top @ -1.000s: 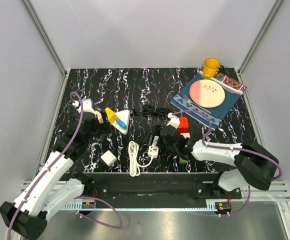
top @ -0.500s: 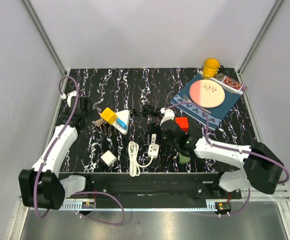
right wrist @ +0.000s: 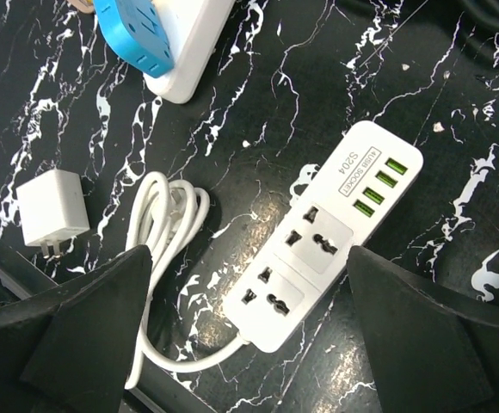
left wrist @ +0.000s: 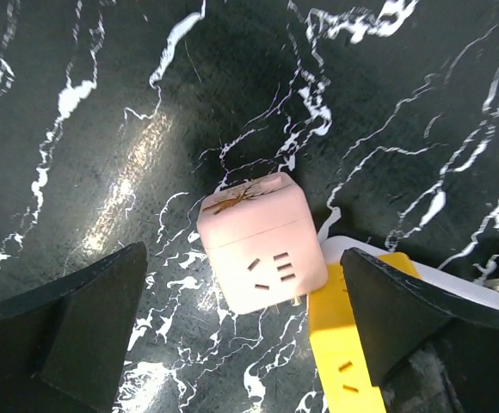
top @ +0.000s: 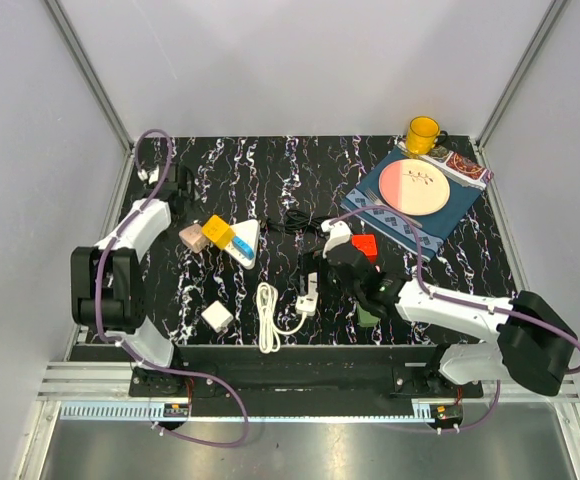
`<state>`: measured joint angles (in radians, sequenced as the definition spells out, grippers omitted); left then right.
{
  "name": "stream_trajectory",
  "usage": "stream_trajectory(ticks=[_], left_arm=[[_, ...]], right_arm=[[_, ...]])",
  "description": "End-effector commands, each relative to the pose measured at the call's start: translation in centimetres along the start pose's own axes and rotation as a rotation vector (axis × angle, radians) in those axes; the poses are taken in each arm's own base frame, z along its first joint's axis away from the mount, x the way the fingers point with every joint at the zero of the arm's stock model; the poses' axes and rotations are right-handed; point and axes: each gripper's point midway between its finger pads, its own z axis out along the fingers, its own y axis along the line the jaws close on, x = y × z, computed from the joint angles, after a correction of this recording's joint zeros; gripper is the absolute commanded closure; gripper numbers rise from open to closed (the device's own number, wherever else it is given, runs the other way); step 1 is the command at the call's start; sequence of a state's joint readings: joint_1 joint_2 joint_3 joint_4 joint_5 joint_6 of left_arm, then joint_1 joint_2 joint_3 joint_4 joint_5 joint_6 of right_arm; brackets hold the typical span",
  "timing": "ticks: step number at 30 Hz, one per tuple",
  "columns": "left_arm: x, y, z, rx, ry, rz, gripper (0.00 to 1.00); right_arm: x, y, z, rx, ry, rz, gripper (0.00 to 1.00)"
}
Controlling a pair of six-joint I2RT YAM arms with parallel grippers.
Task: Insert the plug
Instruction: Pick up the plug from the center of the board.
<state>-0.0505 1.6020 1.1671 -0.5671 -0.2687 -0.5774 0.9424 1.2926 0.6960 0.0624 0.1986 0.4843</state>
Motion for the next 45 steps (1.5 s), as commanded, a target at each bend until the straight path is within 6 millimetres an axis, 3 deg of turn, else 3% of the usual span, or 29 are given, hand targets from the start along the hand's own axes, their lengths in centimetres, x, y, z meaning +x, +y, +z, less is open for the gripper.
stream_trajectory(ticks=[1, 8, 11, 18, 19, 23, 30, 35, 39, 40, 45], left_arm=[[-0.3, -0.8, 1.7, 0.002, 0.027, -0.023, 0.01], [1.9, -0.3, 3.7, -0.028, 0.096, -0.012, 0.07], [2.3, -0.3, 3.5, -0.023, 0.107, -0.011, 0.18], [2.0, 0.5, 1.1, -0.002, 0.06, -0.016, 0.58], [1.3, 0.4, 0.1, 0.018, 0.03, -0.022, 0.65], [0.8, 0.4, -2.8, 0.089, -0.017, -0.007, 0.72], [0.1, -1.5, -9.6, 0.33, -0.19, 0.062, 0.75], [1.7, -4.0, -15.0, 0.578, -0.321, 0.137, 0.8], [2.9, -5.9, -19.0, 0.749, -0.386, 0.083, 0.84], [4.0, -6.6, -19.4, 0.785, -0.359, 0.048, 0.85], [5.7, -9.1, -21.5, 0.911, -0.302, -0.126, 0.85]], right_arm=[[-1.3, 0.4, -0.7, -0.029, -0.049, -0.028, 0.0], [-0.9, 0.3, -0.7, -0.037, -0.041, -0.036, 0.0], [-1.0, 0.4, -0.8, -0.042, -0.044, -0.036, 0.0], [-1.3, 0.7, -1.1, -0.056, -0.051, -0.035, 0.0], [-1.5, 0.9, -1.1, -0.061, -0.052, -0.034, 0.0], [-2.0, 1.3, -1.6, -0.076, -0.058, -0.034, 0.0], [-3.8, 2.6, -3.3, -0.116, -0.078, -0.023, 0.0], [-6.5, 4.9, -4.9, -0.198, -0.121, 0.045, 0.0], [-7.8, 6.7, -5.7, -0.265, -0.131, 0.067, 0.0], [-7.9, 7.0, -5.7, -0.281, -0.131, 0.067, 0.0], [-8.8, 8.7, -5.0, -0.368, -0.212, 0.07, 0.0]])
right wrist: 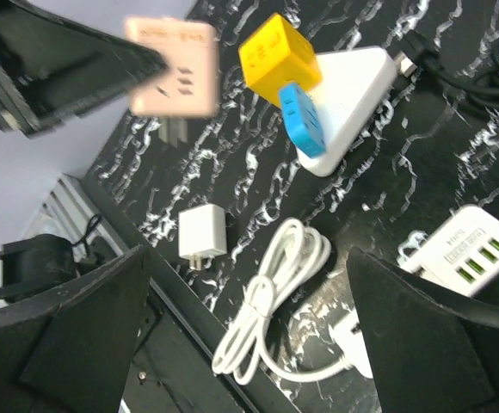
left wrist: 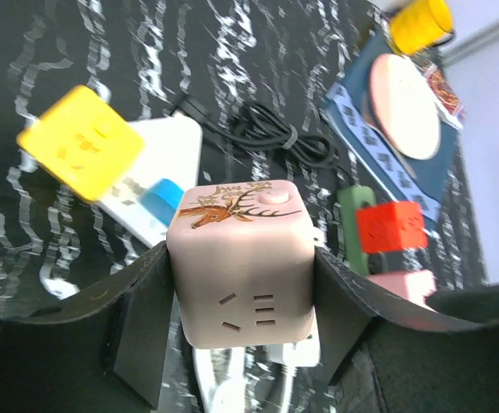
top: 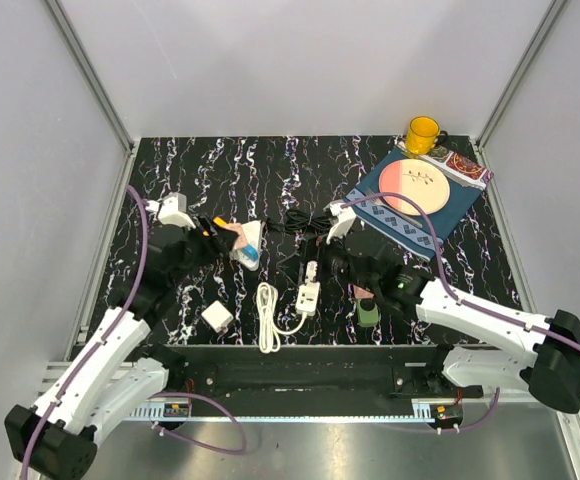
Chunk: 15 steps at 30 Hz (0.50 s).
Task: Insert the plug
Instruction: Pick up the plug from the center of the board.
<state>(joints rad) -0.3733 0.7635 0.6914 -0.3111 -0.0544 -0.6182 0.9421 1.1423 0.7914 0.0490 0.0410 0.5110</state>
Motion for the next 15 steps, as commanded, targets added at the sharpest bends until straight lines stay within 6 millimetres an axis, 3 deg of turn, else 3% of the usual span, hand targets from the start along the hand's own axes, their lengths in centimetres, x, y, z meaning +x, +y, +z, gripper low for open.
stream_trajectory(ticks=[1, 5, 9, 15], left_arm=[[-1.6, -5.3, -0.1, 0.162, -0.101, -0.218, 0.85], [-1.2, -8.0, 0.0, 0.221, -0.089, -0.26, 0.85], [-0.7, -10.0, -0.2, 0.254, -0.075, -0.296, 0.85], [-0.4, -11.1, -0.5, 0.263, -0.081, -0.33, 0.85]], right_arm=[[-2.3, 2.6, 0.8, -0.114, -0.119, 0.003, 0.0], [-3.4, 4.2, 1.6, -0.167, -0.245, -0.033, 0.0], [-3.6, 4.0, 2.5, -0.145, -0.304, -0.084, 0.0], [-4.5, 3.3, 3.2, -0.093, -0.384, -0.113, 0.02]])
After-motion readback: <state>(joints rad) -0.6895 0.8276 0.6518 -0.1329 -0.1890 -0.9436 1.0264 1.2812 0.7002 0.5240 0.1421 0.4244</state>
